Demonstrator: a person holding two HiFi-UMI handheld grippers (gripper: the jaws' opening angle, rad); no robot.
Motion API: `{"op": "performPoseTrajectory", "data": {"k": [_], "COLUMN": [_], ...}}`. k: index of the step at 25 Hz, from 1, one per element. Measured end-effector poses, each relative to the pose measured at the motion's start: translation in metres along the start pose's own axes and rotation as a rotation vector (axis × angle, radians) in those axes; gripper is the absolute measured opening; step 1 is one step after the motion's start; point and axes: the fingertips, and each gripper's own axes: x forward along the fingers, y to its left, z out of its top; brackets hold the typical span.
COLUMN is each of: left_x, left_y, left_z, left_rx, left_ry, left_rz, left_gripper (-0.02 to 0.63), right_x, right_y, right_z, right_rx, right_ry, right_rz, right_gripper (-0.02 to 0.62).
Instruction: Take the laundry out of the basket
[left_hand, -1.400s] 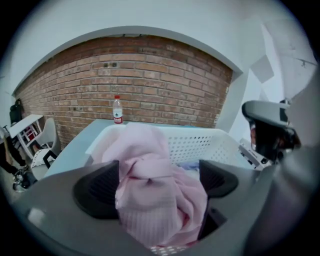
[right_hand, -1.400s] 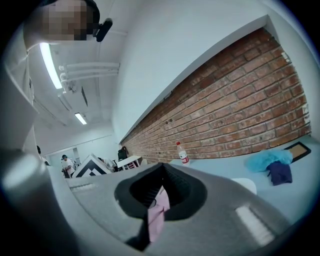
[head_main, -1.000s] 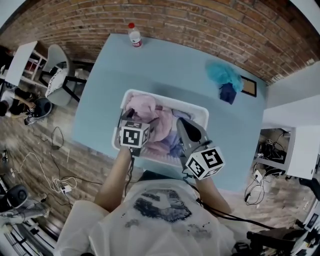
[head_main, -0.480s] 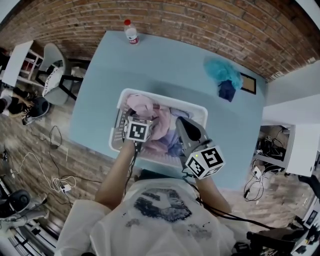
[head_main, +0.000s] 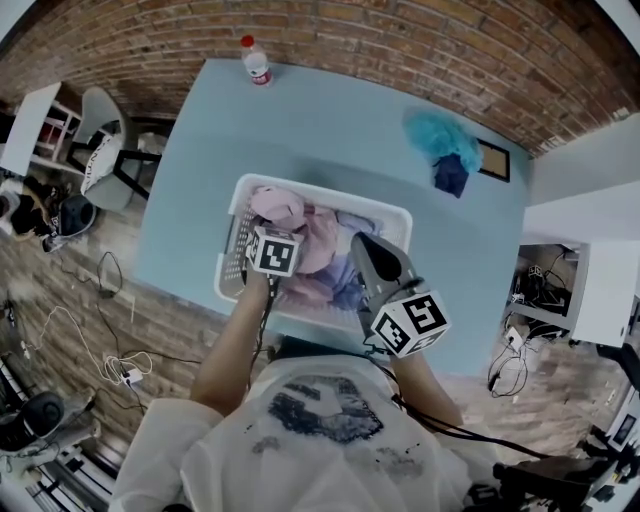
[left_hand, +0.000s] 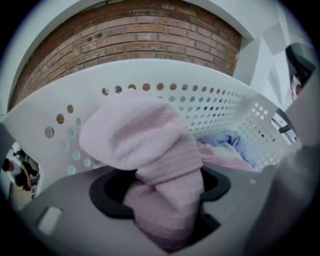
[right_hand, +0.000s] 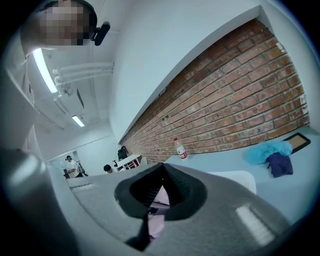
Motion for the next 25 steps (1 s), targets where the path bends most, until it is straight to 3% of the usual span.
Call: {"op": "performPoseTrajectory", "data": {"k": [5,9,25], "left_x": [-0.01,-0.027,-0.088], "left_y": [-0.001,-0.003,-0.005], "left_z": [0.002,0.01,0.042], "left_rx": [0.006,-0.035,-0.022], "left_ry": [-0.016,-0.06,-0.267], "left_rz": [-0.002,-0.034,0.006], "left_gripper": [0.25,0.202,0.173], "right_x": [-0.005,-0.01,-0.037], "right_y": [0.002,0.006,0.028], "right_z": [-0.003,-0.001,-0.006], "right_rx": [0.012,0.013,0.013], "right_ry": [-0.001,-0.011,-0.041], "right_rz": [0.003,0.0,-0.029], "right_gripper": [-0.002,-0.002,-0.002]}}
